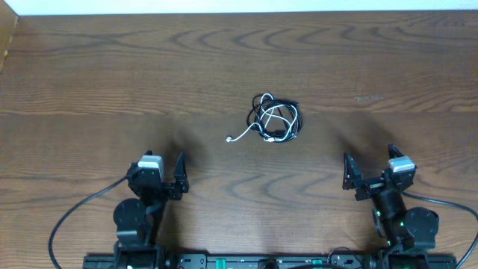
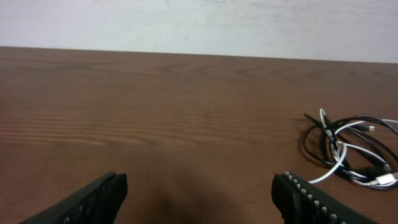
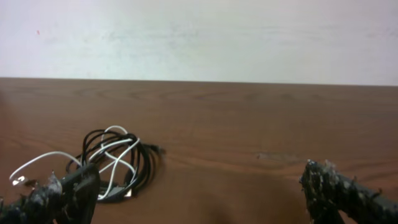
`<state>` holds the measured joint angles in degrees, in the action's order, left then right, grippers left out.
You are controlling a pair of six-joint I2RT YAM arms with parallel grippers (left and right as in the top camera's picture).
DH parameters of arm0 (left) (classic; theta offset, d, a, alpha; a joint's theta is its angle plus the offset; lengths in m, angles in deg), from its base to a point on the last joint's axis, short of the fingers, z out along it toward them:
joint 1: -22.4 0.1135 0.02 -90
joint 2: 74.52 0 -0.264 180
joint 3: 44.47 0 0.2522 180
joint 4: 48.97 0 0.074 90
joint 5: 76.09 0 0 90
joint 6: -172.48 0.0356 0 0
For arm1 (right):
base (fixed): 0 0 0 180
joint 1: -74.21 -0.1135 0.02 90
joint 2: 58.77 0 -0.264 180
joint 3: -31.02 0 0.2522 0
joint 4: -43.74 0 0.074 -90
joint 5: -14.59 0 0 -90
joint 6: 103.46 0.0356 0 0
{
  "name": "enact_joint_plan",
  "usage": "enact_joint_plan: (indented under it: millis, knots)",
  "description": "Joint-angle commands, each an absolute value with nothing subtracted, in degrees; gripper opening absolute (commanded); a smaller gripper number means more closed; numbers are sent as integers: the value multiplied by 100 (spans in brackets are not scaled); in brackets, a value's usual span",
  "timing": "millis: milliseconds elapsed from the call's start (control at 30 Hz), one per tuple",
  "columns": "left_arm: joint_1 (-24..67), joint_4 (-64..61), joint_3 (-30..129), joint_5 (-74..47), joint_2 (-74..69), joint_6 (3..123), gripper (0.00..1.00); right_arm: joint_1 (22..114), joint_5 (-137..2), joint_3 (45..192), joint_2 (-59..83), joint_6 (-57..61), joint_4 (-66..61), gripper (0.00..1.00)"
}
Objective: Untangle cables
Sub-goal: 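Raise both arms and move grippers toward the tangled cable bundle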
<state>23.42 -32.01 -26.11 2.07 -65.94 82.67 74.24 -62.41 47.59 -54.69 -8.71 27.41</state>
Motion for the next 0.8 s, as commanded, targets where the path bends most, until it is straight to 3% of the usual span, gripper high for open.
enact_joint_plan:
  millis: [0,367,600,767]
  knots:
    - [2333,-3151,-1852,78,-5956,8221,80,7380,-6060,5224,-5003,-948,2743,99]
    - [2333,-2097,21,-503,-3888,8243,80,7380,-5382,7139,-2391,-950,2303,99]
    - [2333,-906,1404,-647,-2697,8273,80,7378,-4740,8811,-658,-950,1215,99]
    - [2318,134,2733,-993,-1513,8284,80,7372,-4296,10378,710,-1026,-252,99]
